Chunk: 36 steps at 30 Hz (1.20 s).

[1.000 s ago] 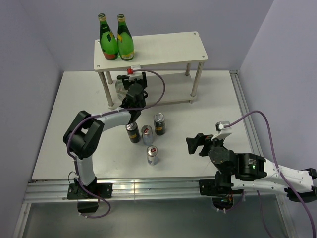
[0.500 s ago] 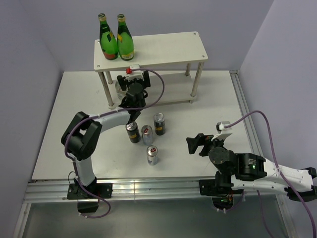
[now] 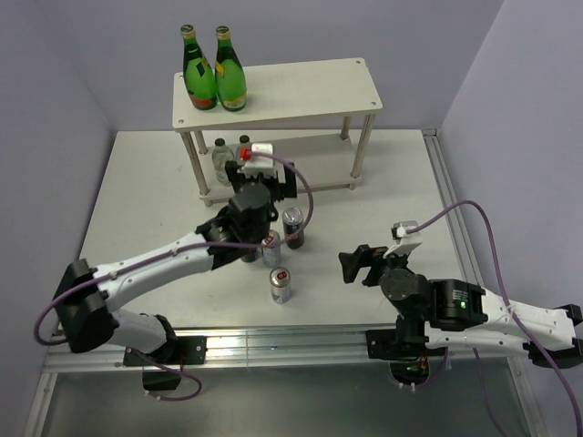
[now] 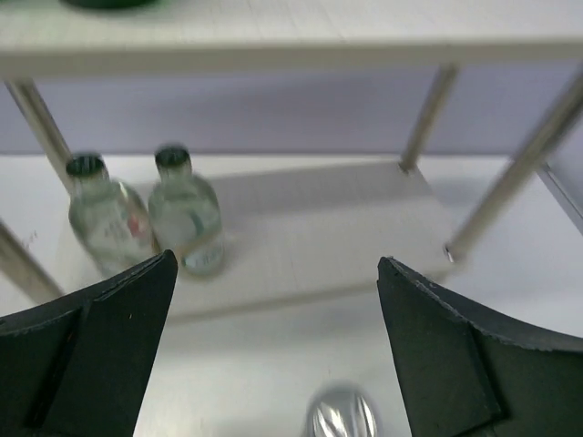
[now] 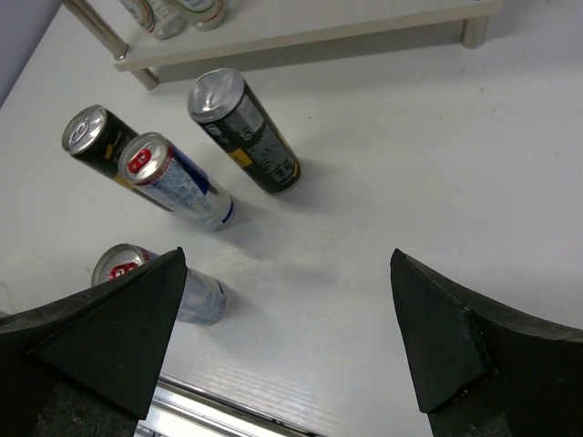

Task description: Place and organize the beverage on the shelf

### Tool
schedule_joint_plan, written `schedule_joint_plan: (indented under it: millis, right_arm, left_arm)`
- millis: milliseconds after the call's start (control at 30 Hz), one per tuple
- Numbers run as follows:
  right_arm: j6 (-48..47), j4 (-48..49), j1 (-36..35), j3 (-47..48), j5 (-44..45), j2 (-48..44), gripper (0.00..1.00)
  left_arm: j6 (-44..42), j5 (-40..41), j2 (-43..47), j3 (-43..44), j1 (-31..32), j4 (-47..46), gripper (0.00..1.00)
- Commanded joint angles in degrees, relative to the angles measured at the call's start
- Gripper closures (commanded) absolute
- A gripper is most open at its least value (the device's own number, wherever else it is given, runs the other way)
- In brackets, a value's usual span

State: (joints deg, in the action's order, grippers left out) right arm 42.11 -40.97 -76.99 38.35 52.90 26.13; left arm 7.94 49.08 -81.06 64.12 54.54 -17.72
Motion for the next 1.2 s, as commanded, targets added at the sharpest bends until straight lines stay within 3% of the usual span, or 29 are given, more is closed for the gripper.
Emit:
schedule_joint_plan:
  millis: [0, 33, 267, 400, 567, 800, 1167]
  right_arm:
    - [-3.3, 7.3, -0.5, 3.8, -2.4, 7.2, 0.00]
    - [-3.2, 8.1, -0.5, 5.4, -2.9, 9.3, 0.00]
    - [-8.6, 21.0, 1.5, 7.8, -9.6, 24.2, 0.00]
    - [-9.1, 28.0, 7.0, 7.3, -16.1, 31.9, 0.00]
    - [-10.3, 33.9, 12.5, 5.7, -18.7, 36.6, 0.00]
    - [-12.6, 40.8, 19.1, 4.8, -20.0, 43.3, 0.00]
    - [-13.3, 49.1, 22.8, 4.5, -19.4, 54.5, 0.00]
  left_arm:
    - [9.3, 8.2, 8.3, -4.5, 5.6, 14.3, 0.02]
    - [16.2, 8.8, 10.0, -5.7, 7.8, 22.6, 0.02]
    - [36.7, 13.8, 18.6, -9.3, 17.7, 46.3, 0.03]
    - [45.7, 14.8, 20.3, -10.0, 20.2, 53.0, 0.02]
    - [47.7, 14.9, 23.4, -17.7, 21.6, 47.2, 0.02]
    - [43.6, 14.9, 23.7, -28.7, 21.5, 30.4, 0.02]
    - [42.9, 16.2, 15.6, -31.8, 19.3, 21.0, 0.02]
